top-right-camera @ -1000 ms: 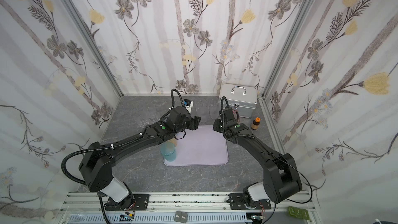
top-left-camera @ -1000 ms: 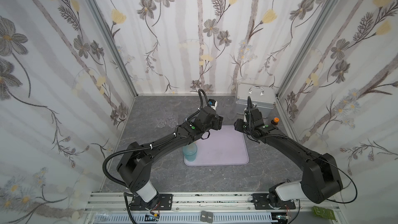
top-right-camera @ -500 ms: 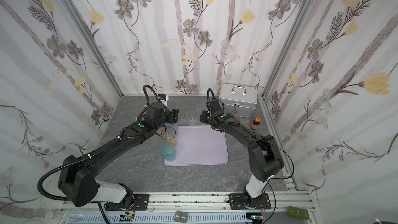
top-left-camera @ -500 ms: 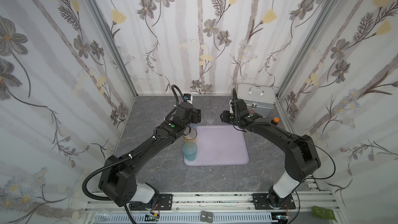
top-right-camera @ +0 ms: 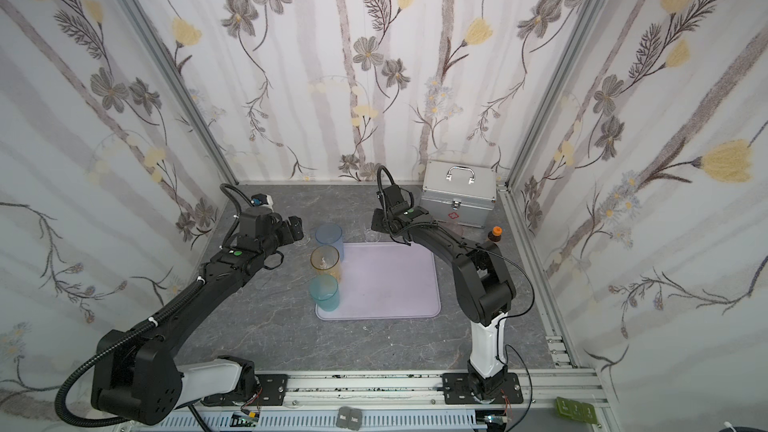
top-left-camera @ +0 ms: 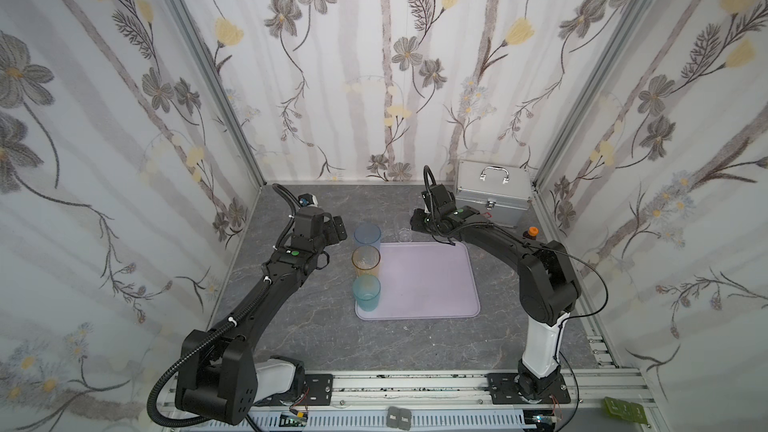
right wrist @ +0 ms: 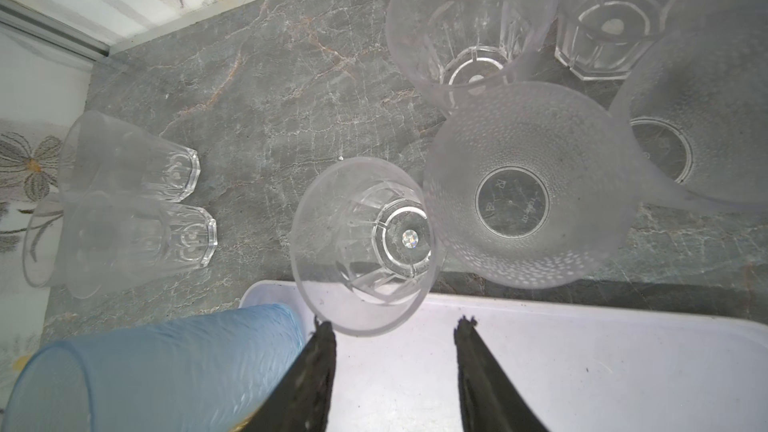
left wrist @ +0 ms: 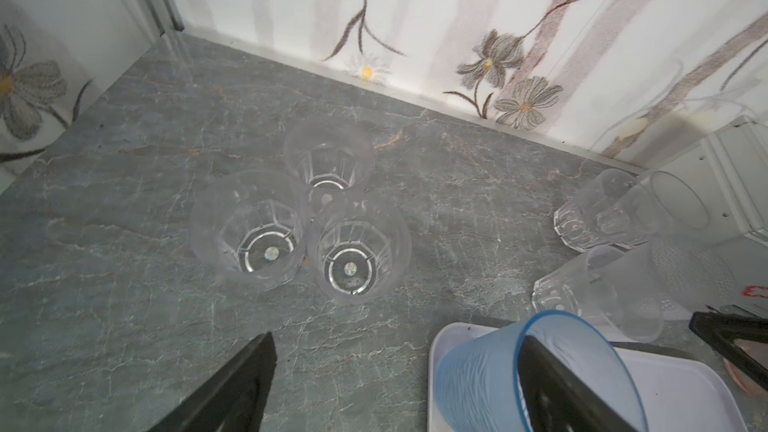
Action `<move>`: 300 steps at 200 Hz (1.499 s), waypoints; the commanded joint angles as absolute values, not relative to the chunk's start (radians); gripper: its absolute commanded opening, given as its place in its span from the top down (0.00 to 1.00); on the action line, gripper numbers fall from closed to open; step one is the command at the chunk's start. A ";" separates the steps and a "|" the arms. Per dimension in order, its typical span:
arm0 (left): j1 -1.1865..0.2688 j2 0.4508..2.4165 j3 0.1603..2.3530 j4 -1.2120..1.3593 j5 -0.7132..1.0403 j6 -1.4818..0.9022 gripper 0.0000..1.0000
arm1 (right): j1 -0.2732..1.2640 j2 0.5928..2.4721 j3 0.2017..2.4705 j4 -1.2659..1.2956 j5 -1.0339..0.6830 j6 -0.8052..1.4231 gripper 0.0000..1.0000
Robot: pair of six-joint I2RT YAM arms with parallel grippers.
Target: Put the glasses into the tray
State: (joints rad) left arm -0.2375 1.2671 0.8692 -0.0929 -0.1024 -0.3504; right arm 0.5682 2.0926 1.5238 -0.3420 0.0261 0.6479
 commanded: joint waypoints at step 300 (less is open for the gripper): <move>-0.052 1.505 1.109 -0.069 0.071 -0.393 0.09 | 0.599 1.927 1.353 -0.272 0.091 0.648 0.63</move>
